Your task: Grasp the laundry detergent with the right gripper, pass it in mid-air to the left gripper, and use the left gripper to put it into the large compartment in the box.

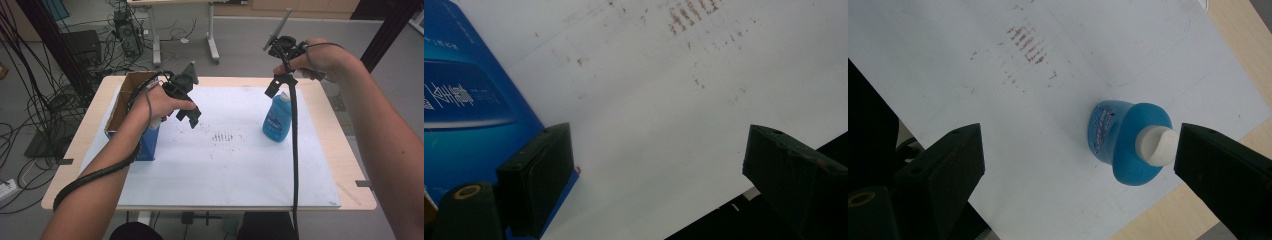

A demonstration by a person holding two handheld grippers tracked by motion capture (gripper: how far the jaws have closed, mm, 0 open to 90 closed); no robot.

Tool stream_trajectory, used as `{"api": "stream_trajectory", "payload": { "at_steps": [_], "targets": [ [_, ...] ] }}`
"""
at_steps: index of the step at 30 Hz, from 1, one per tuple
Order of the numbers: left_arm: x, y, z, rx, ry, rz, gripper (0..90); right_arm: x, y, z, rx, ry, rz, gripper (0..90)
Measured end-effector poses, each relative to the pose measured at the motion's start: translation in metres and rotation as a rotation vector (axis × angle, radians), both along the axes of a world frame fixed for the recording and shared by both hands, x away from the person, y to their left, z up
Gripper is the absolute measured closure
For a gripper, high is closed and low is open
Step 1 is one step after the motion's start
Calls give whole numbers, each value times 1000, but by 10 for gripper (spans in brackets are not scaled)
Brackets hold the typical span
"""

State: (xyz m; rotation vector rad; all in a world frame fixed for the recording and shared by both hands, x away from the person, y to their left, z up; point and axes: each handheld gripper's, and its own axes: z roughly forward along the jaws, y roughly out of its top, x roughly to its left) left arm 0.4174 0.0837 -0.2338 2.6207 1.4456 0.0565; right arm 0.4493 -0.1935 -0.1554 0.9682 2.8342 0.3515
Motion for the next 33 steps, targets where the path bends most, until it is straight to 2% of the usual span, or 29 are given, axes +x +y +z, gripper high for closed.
{"api": "stream_trajectory", "payload": {
  "at_steps": [5,18,33],
  "targets": [
    [0,-2,0,1,4,-14,132,-1,0,-1,-7,0,5,58],
    [-2,-1,1,-14,-13,-3,132,-3,-12,-2,6,-4,-12,58],
    [-5,4,3,-13,-16,1,131,-11,-44,-4,1,-6,-54,59]
  ]
}}
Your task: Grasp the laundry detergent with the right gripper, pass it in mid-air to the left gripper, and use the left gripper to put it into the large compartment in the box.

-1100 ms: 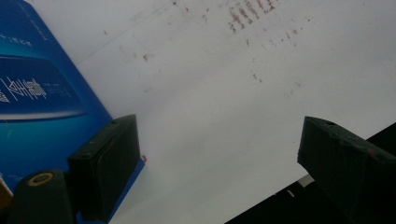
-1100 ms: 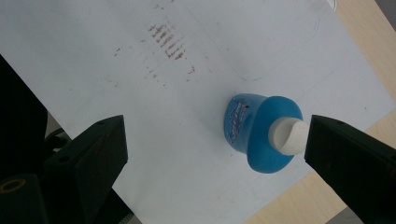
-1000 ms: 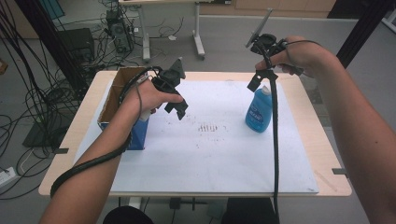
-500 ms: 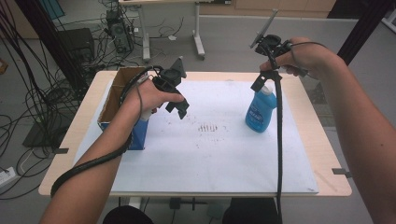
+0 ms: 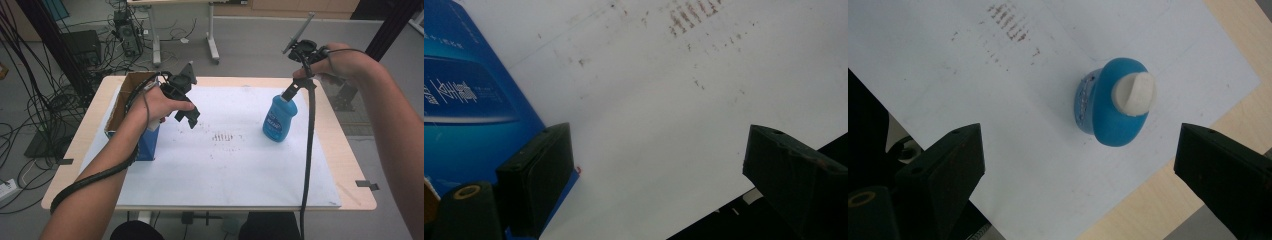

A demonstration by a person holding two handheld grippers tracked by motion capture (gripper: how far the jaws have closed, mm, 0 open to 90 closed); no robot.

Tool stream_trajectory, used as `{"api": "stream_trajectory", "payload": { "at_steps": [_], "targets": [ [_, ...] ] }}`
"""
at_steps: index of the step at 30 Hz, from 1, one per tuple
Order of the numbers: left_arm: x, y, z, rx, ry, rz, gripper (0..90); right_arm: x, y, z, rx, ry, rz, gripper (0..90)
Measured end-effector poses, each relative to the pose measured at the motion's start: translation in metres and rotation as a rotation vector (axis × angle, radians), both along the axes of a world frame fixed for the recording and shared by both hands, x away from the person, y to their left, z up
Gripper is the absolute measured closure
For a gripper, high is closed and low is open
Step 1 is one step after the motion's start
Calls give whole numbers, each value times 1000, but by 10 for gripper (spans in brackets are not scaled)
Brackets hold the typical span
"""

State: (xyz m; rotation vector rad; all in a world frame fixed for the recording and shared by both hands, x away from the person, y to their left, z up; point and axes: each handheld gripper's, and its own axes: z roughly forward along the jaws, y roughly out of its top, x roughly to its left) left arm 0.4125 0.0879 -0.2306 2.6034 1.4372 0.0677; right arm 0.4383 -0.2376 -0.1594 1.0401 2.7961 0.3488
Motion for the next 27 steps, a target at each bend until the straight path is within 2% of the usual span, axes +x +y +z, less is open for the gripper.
{"api": "stream_trajectory", "payload": {
  "at_steps": [16,27],
  "targets": [
    [-1,-2,-4,12,6,-5,130,-10,-33,-11,1,9,-44,60],
    [-3,1,-8,5,3,-1,130,-16,-51,-22,7,14,-70,54]
  ]
}}
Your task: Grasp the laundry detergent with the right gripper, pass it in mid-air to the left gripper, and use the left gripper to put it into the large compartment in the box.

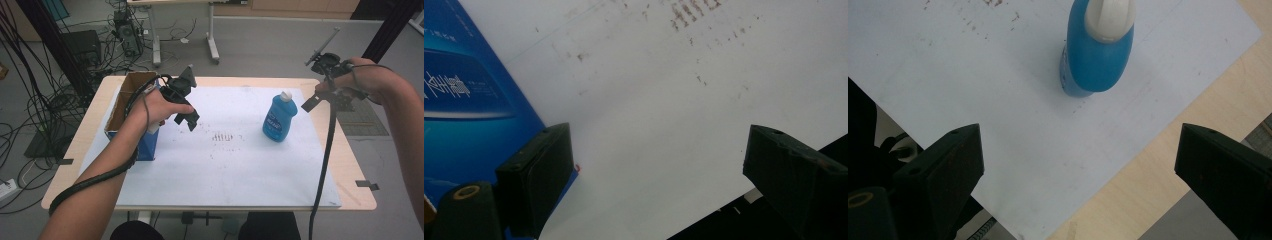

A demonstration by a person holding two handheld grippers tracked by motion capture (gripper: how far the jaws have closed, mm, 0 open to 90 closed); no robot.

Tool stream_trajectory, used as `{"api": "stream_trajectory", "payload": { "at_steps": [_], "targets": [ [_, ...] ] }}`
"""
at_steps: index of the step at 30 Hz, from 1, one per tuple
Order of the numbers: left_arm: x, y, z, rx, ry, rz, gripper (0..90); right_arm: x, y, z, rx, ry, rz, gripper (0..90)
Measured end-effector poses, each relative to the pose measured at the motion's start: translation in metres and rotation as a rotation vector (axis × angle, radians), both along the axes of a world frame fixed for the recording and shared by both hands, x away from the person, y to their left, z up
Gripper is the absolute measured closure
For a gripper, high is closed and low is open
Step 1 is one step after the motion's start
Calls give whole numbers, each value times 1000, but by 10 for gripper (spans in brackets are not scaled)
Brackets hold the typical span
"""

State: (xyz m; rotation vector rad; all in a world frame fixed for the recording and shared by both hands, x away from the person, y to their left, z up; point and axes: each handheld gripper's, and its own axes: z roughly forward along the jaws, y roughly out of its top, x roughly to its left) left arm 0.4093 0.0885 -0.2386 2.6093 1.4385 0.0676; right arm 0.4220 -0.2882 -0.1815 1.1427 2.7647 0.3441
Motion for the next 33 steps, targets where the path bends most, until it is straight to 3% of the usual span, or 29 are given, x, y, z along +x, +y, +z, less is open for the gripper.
{"api": "stream_trajectory", "payload": {
  "at_steps": [17,33],
  "targets": [
    [-4,1,-12,-21,-20,11,128,-4,-14,-19,18,-14,-7,50],
    [-16,0,-39,-56,-14,7,115,-13,-26,-51,64,-47,-31,48]
  ]
}}
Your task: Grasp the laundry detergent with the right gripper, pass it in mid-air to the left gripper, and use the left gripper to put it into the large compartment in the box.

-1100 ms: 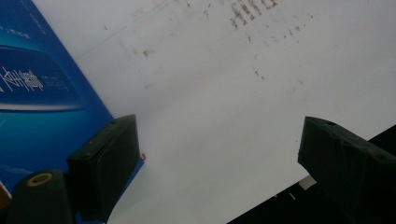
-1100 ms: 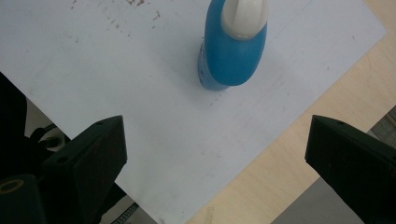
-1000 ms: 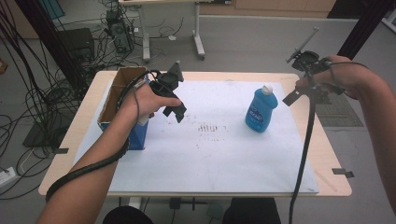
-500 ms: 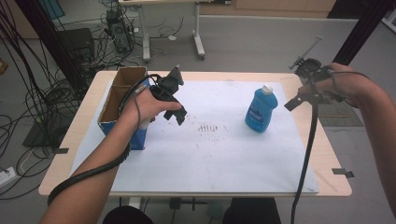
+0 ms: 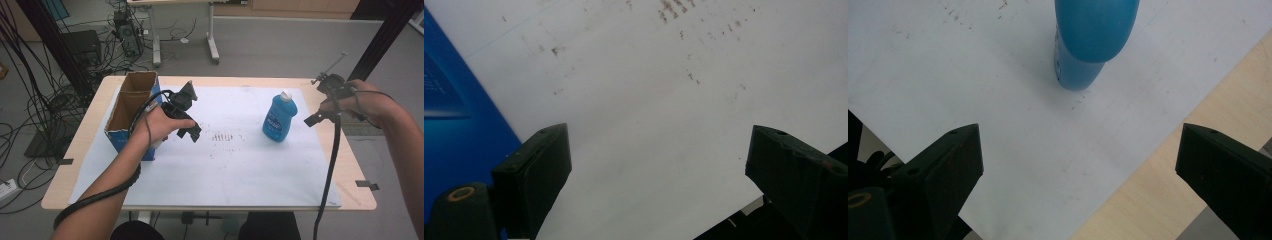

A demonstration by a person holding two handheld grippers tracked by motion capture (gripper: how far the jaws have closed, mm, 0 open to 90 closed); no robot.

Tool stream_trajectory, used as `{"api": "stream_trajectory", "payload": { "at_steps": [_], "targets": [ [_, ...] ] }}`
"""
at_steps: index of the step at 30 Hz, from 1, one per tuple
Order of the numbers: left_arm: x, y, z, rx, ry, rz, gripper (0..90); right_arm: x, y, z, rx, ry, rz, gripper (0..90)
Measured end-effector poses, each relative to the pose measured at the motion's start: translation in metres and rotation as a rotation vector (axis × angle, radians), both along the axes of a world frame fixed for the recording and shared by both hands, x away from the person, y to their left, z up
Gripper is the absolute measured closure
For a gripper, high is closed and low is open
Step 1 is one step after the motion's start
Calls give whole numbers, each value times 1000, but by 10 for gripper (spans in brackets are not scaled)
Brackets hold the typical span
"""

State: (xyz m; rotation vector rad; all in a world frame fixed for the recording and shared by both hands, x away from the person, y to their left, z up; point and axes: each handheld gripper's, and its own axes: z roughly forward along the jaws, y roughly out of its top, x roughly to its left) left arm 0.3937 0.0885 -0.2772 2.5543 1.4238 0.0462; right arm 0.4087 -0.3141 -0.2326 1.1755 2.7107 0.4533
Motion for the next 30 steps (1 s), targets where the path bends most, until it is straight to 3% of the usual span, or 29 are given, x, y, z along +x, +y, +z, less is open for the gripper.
{"api": "stream_trajectory", "payload": {
  "at_steps": [13,24,30],
  "targets": [
    [-5,1,-19,-49,-14,12,116,-4,-8,-21,46,-27,-7,48],
    [-10,5,-33,-59,-35,12,115,-10,-15,-38,56,-65,10,44],
    [-13,5,-43,-62,-23,8,116,-17,-17,-51,69,-66,17,42]
  ]
}}
